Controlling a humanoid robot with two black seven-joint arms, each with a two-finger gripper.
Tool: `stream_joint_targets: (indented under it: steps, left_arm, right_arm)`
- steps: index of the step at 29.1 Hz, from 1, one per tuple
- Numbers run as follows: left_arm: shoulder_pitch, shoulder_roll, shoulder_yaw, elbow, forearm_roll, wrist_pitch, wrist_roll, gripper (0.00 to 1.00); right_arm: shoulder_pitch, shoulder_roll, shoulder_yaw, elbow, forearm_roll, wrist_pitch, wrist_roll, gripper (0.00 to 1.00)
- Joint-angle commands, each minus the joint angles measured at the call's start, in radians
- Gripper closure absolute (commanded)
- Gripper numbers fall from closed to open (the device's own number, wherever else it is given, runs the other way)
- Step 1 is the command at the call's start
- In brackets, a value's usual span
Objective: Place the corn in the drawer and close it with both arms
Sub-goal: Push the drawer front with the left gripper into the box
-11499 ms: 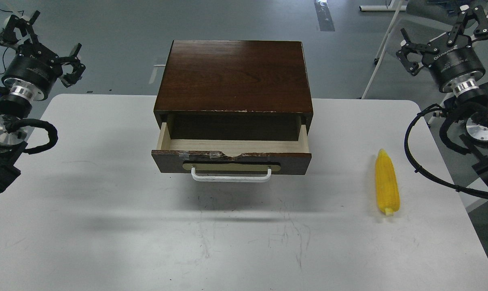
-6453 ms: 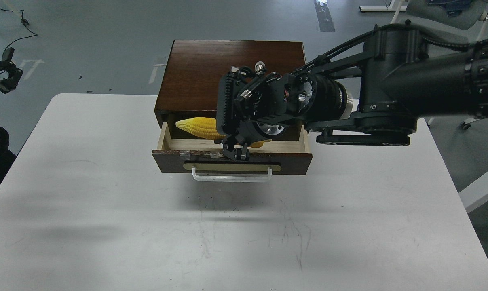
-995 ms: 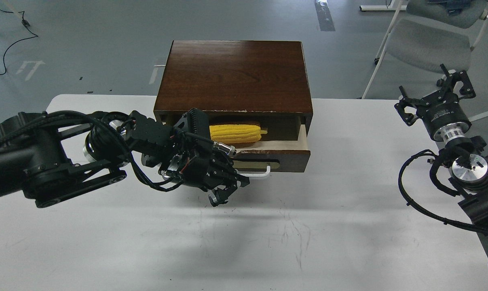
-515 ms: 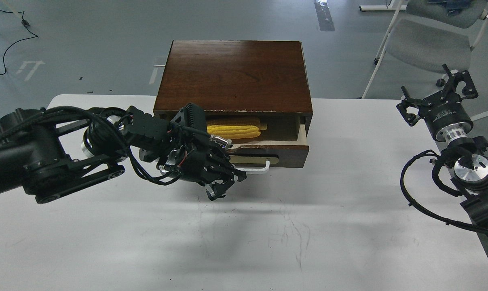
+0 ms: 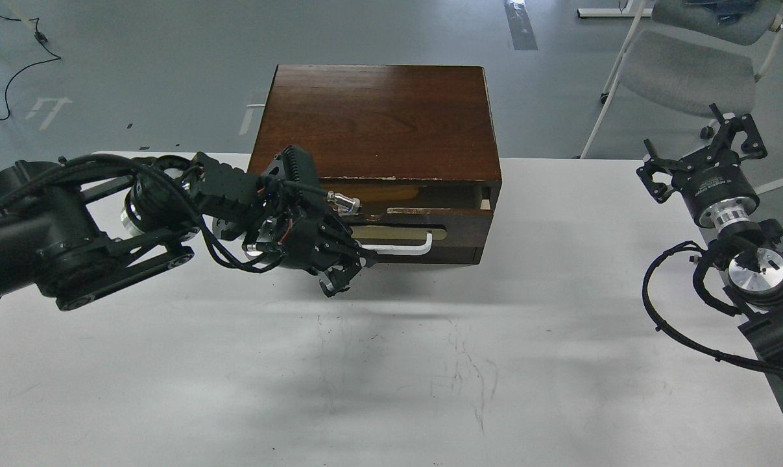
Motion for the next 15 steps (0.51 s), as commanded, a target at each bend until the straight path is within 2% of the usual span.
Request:
stream_joint_targets:
  steps: [1, 7, 15]
  left_arm:
    - [-0.016, -0.006, 0.0, 0.031, 0.0, 0.0, -0.002, 1.0]
    - [-0.018, -0.01, 0.0, 0.083, 0.0, 0.0, -0.003, 1.0]
    - [-0.008, -0.01, 0.001, 0.093, 0.0, 0.0, -0.002, 1.0]
  right_arm:
    - [0.002, -0.011, 0.0, 0.0, 0.0, 0.0, 0.0, 0.0]
    - [0.0, -0.011, 0.0, 0.0, 0.0, 0.0, 0.0, 0.0]
    - [0.0, -0.011, 0.0, 0.003, 0.0, 0.0, 0.0, 0.0]
